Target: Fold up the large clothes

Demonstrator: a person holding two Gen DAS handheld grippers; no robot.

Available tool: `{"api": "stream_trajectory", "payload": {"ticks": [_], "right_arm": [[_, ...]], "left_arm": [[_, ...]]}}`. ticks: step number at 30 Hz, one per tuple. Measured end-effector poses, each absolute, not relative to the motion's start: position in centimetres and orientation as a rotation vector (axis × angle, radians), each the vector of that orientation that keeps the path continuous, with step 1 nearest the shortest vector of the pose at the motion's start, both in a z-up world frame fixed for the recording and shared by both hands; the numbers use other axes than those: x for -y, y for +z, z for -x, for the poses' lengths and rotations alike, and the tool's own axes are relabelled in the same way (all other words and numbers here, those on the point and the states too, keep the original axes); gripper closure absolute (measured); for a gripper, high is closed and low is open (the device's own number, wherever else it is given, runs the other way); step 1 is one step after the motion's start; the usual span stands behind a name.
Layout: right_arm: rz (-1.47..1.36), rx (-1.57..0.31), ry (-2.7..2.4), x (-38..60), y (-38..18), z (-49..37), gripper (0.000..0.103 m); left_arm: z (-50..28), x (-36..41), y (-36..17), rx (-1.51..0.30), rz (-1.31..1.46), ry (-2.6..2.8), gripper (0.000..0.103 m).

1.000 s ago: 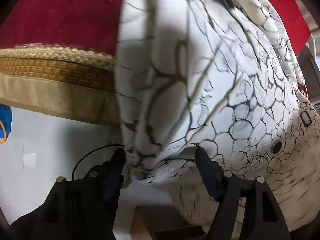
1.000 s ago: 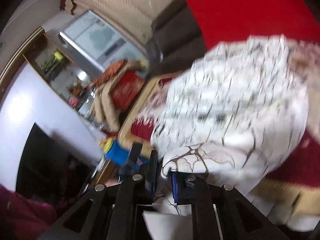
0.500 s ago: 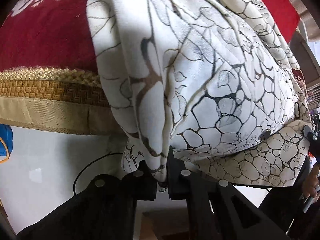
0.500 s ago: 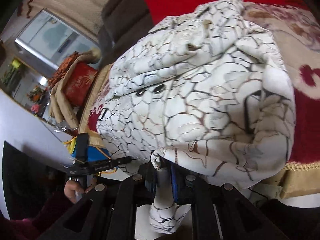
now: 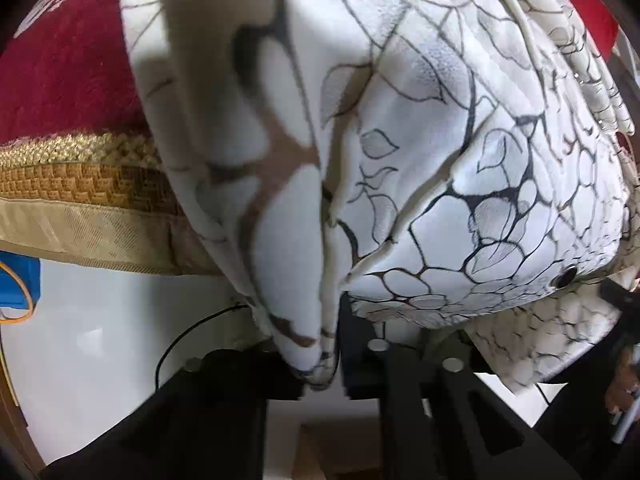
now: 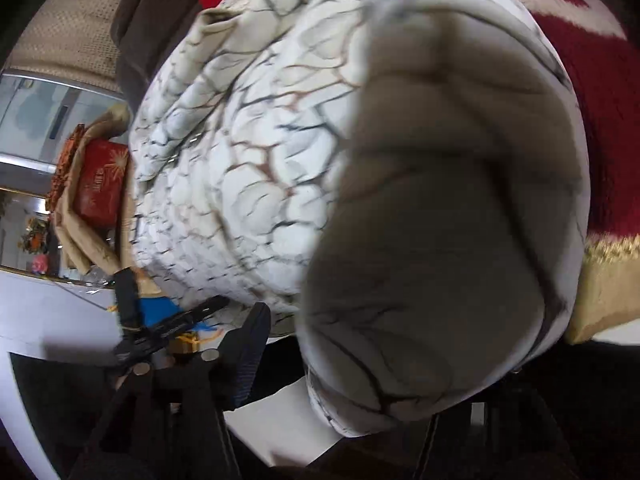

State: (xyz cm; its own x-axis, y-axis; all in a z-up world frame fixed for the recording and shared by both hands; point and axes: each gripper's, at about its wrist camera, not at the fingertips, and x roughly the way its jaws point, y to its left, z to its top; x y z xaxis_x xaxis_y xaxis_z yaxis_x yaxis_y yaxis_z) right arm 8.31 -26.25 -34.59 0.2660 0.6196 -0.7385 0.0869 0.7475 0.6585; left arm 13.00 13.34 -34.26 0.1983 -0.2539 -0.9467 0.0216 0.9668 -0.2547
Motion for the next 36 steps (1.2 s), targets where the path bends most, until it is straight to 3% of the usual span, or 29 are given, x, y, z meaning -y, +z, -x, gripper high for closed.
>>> {"api": "stream_trajectory", "payload": {"ticks": [3,5,8,10,17,24,28,31,36], "right_arm": [[-0.701,-1.310,0.315,27.4,-36.8,-8.3,0.046],[-0.702,-1.315,0.310,27.9,-37.7,-8.1,0.075],[-0.660,-1.298,0.366,27.7,-37.3,-7.7,0.091],[-0.616,-1.280,0.433,26.9,-36.1,-7.3,0.094],[-0.609,-1.065,0.787,25.6,-25.8,-5.5,0.096],[-0.660,-0.775,0.731,28.9,-17.7,-10.8,0.096],[-0.821,-0.657,0.537,34.2,-18.1,-16.0,0.096],[-0.972,-0.625,0.369,37.4,-19.6,-18.8,0.096],[-1.292,-0.698,0.251,43.3,-27.9,-21.6,0.095]], "left_arm": [[-12.9,-13.8,-33.6,-1.351,0.206,-0.214,0.095],[-12.4,-14.1,-32.8,-1.341,0.234,-0.241,0.095],[-11.5,-15.0,-31.6,-1.318,0.314,-0.308,0.096],[-10.8,-15.7,-30.3,-1.297,0.372,-0.361,0.096],[-8.5,-17.7,-24.0,-1.183,0.565,-0.567,0.097],[-14.8,-19.6,-15.6,-0.962,0.635,-0.660,0.097],[-20.0,-22.6,-13.7,-0.866,0.715,-0.565,0.097],[-22.9,-23.4,-15.0,-0.855,0.795,-0.443,0.097],[-25.2,-23.3,-20.7,-0.908,0.926,-0.353,0.096]]}}
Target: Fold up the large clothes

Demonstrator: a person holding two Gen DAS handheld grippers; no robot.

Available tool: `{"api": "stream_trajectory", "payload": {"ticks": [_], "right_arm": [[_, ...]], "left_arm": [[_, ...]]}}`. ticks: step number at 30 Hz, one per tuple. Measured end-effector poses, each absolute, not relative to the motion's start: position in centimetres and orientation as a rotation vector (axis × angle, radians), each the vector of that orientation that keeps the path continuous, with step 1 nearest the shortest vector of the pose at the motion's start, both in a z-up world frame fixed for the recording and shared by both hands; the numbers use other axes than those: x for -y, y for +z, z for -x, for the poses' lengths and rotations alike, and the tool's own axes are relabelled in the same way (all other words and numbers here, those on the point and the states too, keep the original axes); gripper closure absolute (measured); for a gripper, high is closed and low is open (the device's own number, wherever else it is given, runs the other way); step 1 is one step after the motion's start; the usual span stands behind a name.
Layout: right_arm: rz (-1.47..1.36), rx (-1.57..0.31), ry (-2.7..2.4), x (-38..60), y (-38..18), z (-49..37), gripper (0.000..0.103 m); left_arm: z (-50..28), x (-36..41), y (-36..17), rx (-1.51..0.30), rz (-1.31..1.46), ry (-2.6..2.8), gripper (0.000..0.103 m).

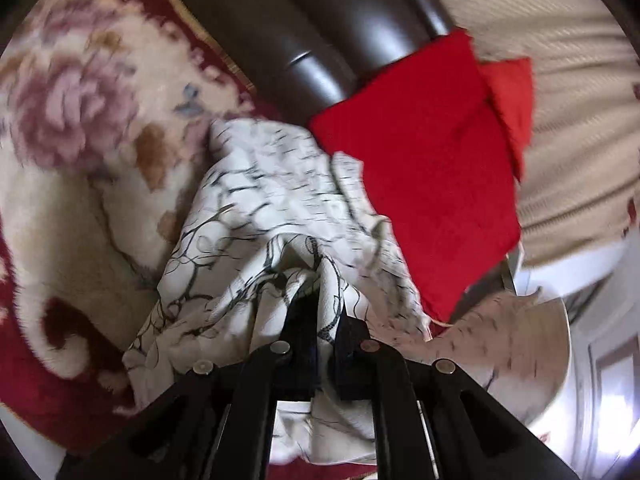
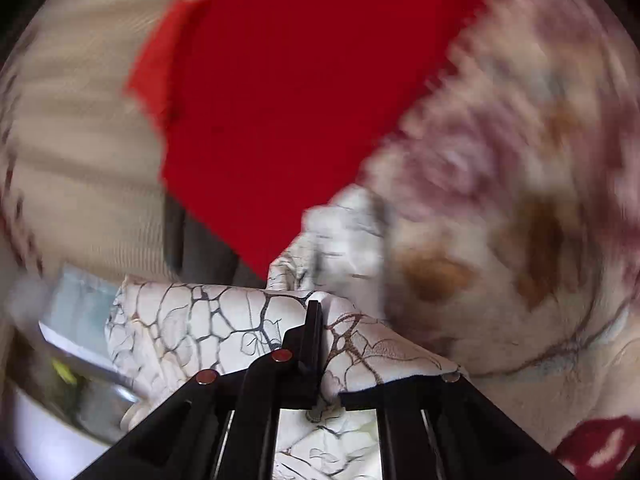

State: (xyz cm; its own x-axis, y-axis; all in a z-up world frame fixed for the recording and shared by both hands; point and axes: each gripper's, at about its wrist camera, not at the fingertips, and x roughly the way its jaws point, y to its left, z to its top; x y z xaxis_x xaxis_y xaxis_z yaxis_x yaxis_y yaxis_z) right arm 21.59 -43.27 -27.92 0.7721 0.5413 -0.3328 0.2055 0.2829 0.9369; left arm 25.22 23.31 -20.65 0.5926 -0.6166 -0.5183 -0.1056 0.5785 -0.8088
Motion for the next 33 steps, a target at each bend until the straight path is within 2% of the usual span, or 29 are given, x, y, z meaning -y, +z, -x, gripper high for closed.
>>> {"api": "stream_trajectory", "payload": {"ticks": [3,6,8,9,10,11,14,18,19,21,23,26,31,33], "right_arm": [[-1.331,-0.724,0.262,43.0,-30.4,-22.1,0.094],[-1.328,-0.694,0.274,42.7,-30.6,-22.3,0.090],[-1.321,-0.697,0.297,42.3,-30.0,-22.7,0.069],[-1.315,-0.693,0.317,42.1,-29.8,-23.0,0.063],[-1.310,-0.685,0.339,41.9,-29.5,-23.0,0.050],[-1.314,-0.664,0.370,42.1,-29.1,-23.1,0.041],[-1.312,-0.625,0.396,41.9,-28.4,-23.0,0.032],[-1.296,-0.649,0.438,40.8,-27.7,-23.1,0.030],[-1.295,-0.653,0.469,40.4,-27.3,-23.1,0.030],[-1.274,-0.641,0.510,39.9,-26.3,-22.9,0.030],[-1.237,-0.634,0.530,39.2,-25.5,-23.2,0.030],[-1.214,-0.643,0.528,38.3,-25.3,-24.5,0.033],[-1.233,-0.762,0.550,36.7,-26.5,-27.5,0.033],[-1.254,-0.764,0.534,36.6,-27.0,-28.1,0.032]], "left_arm": [[-26.7,-22.1,-22.4,-0.889,1.017,-0.358,0.094],[-26.8,-22.6,-23.1,-0.862,1.097,-0.388,0.094],[-27.2,-23.1,-24.1,-0.851,1.151,-0.406,0.093],[-27.3,-23.3,-24.5,-0.845,1.184,-0.416,0.091],[-27.5,-23.5,-24.7,-0.833,1.205,-0.426,0.090],[-27.3,-23.7,-24.8,-0.804,1.231,-0.441,0.086],[-27.0,-24.0,-24.7,-0.746,1.268,-0.467,0.075],[-27.1,-23.7,-23.6,-0.693,1.241,-0.524,0.049],[-27.1,-23.6,-23.2,-0.681,1.226,-0.537,0.046],[-27.0,-23.5,-22.3,-0.645,1.189,-0.574,0.034],[-26.9,-23.6,-21.7,-0.603,1.173,-0.601,0.028],[-26.7,-24.4,-21.4,-0.552,1.193,-0.602,0.027],[-27.6,-24.1,-21.5,-0.563,1.186,-0.586,0.027],[-28.0,-23.6,-21.3,-0.569,1.178,-0.582,0.019]]}}
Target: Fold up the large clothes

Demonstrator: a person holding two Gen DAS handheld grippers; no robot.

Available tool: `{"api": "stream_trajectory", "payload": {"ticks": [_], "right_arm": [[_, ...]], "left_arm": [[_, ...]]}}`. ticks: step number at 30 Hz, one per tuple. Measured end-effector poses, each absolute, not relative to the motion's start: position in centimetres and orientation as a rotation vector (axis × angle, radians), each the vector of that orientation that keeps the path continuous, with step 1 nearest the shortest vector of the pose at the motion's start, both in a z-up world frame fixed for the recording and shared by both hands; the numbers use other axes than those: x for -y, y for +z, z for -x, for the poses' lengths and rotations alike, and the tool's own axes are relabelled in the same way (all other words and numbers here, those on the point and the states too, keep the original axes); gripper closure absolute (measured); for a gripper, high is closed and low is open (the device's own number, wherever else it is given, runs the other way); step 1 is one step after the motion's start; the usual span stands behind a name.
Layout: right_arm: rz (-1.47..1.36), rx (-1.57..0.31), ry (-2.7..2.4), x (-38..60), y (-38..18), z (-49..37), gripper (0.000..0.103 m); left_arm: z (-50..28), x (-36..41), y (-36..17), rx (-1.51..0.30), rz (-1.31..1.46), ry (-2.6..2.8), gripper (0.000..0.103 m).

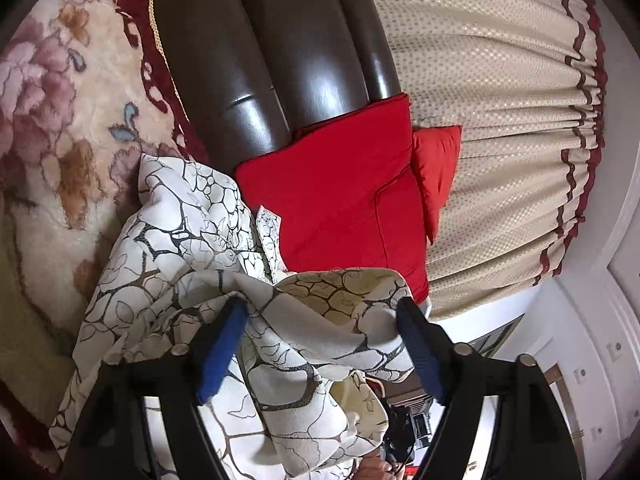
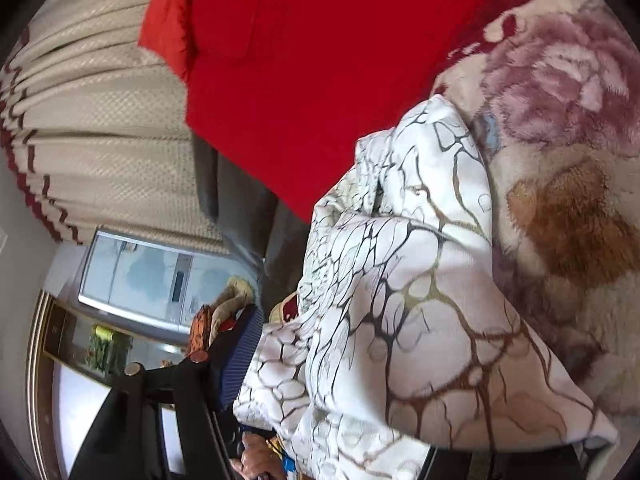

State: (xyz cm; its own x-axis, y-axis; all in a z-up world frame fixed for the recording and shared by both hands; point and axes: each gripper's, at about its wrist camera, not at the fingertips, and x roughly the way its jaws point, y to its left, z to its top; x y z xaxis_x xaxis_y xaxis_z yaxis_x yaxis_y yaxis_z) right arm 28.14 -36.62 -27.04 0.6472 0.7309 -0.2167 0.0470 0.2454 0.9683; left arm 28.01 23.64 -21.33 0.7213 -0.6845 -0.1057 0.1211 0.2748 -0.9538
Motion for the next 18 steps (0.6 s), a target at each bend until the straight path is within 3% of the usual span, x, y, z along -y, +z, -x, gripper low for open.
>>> {"api": "stream_trajectory", "payload": {"ticks": [6,7,8,9,10,18], "right_arm": [[-1.241,-0.750,0.538,35.9,-27.0,-29.6,0.031],[-1.219,-0.748,0.535,35.7,-26.8,-29.8,0.038],[-1.188,-0.742,0.519,35.5,-26.5,-30.0,0.061],[-1.160,-0.729,0.509,35.3,-26.2,-30.1,0.074],[-1.129,-0.724,0.510,35.0,-25.9,-30.4,0.081],[-1.074,-0.580,0.527,35.4,-22.4,-31.8,0.082]], "left_arm": [[-28.6,-22.6,-20.6,-0.563,1.156,-0.582,0.011],[-28.6,-22.4,-20.6,-0.562,1.156,-0.590,0.011],[-28.7,-22.3,-20.5,-0.557,1.159,-0.599,0.011],[-28.7,-22.3,-20.3,-0.544,1.161,-0.603,0.011],[-28.6,-22.3,-20.1,-0.528,1.163,-0.610,0.011],[-28.2,-22.4,-18.6,-0.416,1.075,-0.611,0.012]]}}
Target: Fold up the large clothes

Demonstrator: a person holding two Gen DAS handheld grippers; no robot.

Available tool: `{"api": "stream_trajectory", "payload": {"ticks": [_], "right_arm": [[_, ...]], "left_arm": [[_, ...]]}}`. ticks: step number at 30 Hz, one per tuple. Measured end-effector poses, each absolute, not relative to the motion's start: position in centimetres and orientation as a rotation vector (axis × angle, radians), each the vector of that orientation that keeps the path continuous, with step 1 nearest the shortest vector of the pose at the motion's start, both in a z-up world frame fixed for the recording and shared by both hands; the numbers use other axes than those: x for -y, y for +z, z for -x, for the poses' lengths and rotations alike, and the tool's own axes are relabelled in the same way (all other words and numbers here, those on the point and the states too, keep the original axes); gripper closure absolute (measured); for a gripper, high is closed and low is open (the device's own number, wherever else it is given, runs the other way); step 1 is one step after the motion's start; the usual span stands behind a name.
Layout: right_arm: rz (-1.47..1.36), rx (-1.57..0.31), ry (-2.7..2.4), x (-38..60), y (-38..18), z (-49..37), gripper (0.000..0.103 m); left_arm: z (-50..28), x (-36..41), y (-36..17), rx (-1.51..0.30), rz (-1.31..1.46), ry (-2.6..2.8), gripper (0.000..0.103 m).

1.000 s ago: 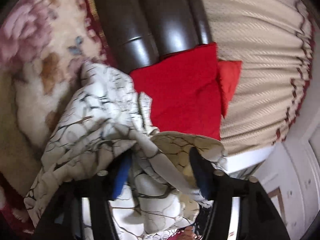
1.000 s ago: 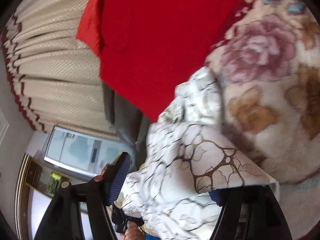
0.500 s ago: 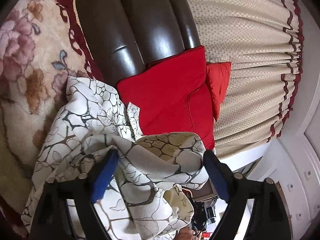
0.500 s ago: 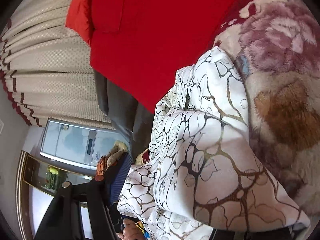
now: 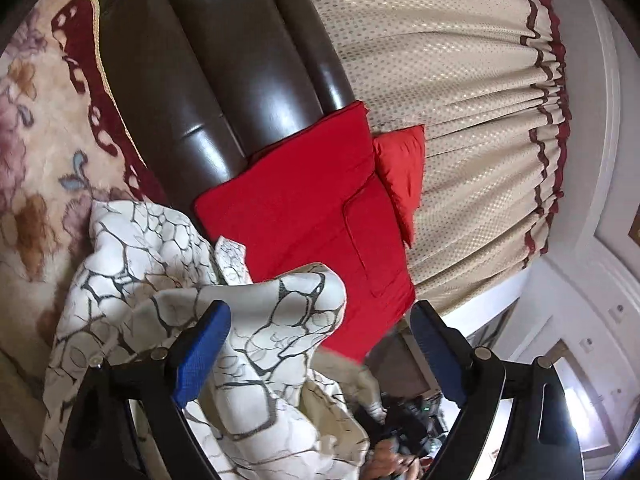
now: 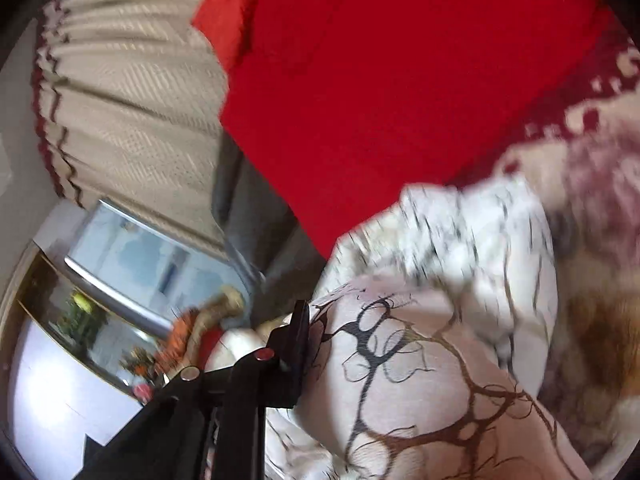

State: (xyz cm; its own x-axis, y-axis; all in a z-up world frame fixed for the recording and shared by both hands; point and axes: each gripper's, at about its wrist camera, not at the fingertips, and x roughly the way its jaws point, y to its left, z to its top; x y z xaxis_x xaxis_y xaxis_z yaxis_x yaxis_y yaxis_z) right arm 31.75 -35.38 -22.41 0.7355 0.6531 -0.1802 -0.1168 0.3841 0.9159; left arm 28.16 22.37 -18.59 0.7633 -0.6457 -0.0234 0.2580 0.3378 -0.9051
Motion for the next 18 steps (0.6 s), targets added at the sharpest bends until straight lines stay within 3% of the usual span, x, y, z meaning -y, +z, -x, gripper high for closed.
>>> {"api": "stream_trajectory", "payload": {"ticks": [4,6,8,11,18], "right_arm": [[-1.253,-0.536,0.360,39.8,-25.2,-32.3,0.082],[-1.453,-0.568,0.338,41.2,-28.5,-32.3,0.076],[-1.632,-0.578,0.332,42.0,-31.2,-31.9,0.041],[-1.621,-0.463,0.373,42.6,-29.7,-30.7,0.023],[-1.249,-0.483,0.516,38.4,-23.4,-30.4,0.023]], "left_arm": [[-28.9,-23.2,-19.8,-0.466,1.116,-0.543,0.011],[-29.2,-23.7,-20.5,-0.494,1.163,-0.546,0.011],[-29.0,-23.8,-20.6,-0.492,1.180,-0.551,0.011],[-28.7,-23.4,-20.1,-0.489,1.165,-0.570,0.010],[-28.5,-21.7,-18.9,-0.485,1.098,-0.599,0.007]]}}
